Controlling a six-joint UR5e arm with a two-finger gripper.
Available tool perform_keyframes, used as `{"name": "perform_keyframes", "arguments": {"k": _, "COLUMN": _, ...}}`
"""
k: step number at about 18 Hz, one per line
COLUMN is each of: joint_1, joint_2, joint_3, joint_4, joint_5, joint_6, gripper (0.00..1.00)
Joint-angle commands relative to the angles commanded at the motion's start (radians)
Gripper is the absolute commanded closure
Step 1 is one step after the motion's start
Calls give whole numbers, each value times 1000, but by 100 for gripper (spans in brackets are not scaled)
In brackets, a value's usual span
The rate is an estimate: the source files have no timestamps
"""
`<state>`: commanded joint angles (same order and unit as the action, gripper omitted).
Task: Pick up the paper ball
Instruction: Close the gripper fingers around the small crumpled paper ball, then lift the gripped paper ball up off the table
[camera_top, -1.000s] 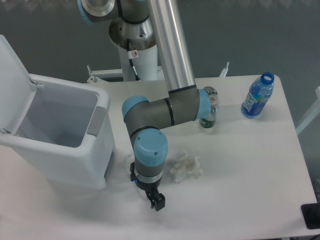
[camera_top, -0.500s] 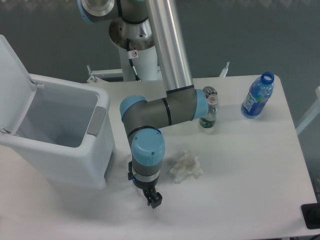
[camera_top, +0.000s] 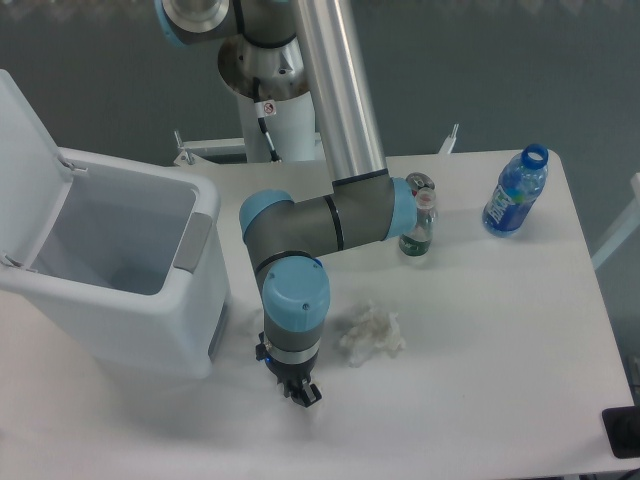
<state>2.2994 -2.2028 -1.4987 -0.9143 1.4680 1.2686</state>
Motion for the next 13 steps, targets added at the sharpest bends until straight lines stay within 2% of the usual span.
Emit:
{"name": "perform_keyframes", "arguments": {"k": 5, "joint_1": 17, "joint_2": 24, "joint_3": 12, "joint_4": -5, "joint_5": 2, "joint_6": 0, "gripper": 100}}
{"name": "perform_keyframes", "arguments": {"k": 10, "joint_1": 70, "joint_2": 118, "joint_3": 29, "joint_4": -18, "joint_5": 18, "joint_6": 0, "gripper": 100}}
{"name": "perform_keyframes", "arguments": {"k": 13, "joint_1": 120, "joint_2": 184, "joint_3": 38, "joint_4": -116, "joint_5": 90, "joint_6": 14, "gripper": 100}}
